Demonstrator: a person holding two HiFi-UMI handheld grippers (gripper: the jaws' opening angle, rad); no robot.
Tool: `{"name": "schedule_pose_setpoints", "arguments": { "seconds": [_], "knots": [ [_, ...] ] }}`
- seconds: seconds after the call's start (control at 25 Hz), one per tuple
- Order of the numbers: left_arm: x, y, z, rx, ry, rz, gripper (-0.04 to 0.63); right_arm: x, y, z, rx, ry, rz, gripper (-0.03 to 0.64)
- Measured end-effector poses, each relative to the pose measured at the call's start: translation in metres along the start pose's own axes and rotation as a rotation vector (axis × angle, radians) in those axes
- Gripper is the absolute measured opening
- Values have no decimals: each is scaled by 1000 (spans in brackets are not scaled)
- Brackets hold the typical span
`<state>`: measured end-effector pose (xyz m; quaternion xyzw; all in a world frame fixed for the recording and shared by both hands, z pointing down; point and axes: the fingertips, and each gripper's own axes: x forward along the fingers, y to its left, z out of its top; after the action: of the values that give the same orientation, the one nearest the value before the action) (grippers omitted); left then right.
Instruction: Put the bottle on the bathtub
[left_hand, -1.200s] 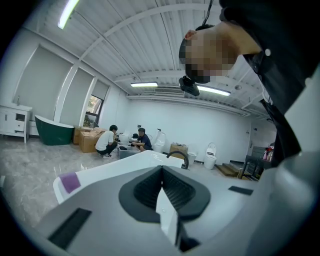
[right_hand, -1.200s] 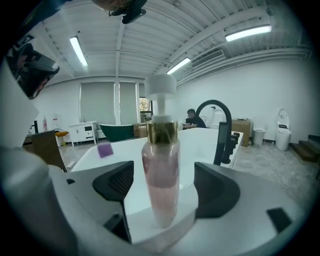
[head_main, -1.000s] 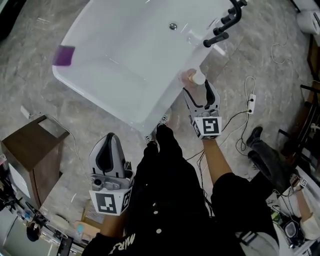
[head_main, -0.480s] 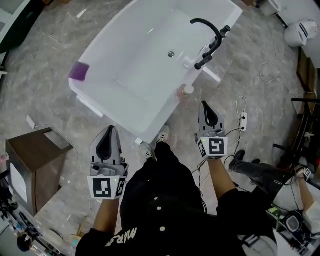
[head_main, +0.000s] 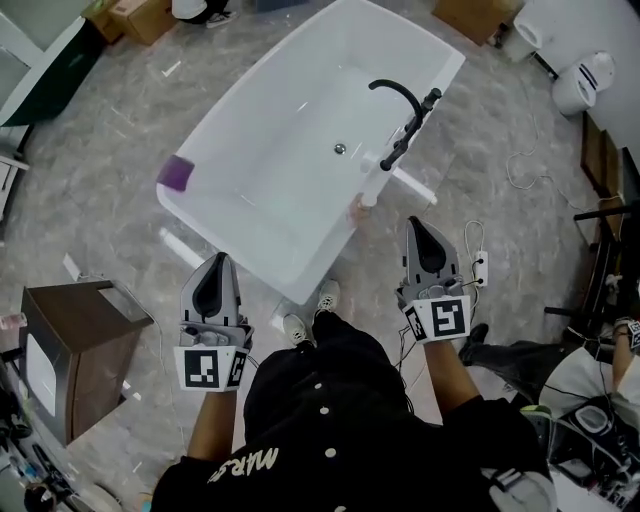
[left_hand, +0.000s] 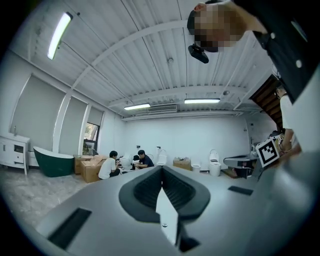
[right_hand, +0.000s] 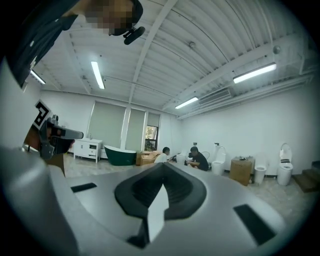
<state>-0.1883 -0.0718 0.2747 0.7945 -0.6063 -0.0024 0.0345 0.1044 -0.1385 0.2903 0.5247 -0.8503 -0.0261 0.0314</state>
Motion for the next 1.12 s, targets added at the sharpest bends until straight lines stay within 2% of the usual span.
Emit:
{"name": "schedule_pose_setpoints", "arguments": {
  "seconds": [0.16, 0.52, 0.76, 0.88, 1.12],
  "knots": [
    [-9, -5, 11, 12, -25, 5, 11, -8, -2, 29, 46, -35, -8, -9],
    [-31, 2, 30, 44, -89, 56, 11, -25, 7, 75, 38, -124, 25, -8],
    [-41, 11, 32, 43, -95, 89, 11, -38, 6, 75, -11, -119, 15, -8],
    [-40, 15, 28, 46, -83, 81, 11, -41, 1, 69, -11, -114, -8, -8],
    [-41, 25, 24, 47, -80, 110, 11, -40, -6, 59, 1, -102, -33, -8]
  ]
}}
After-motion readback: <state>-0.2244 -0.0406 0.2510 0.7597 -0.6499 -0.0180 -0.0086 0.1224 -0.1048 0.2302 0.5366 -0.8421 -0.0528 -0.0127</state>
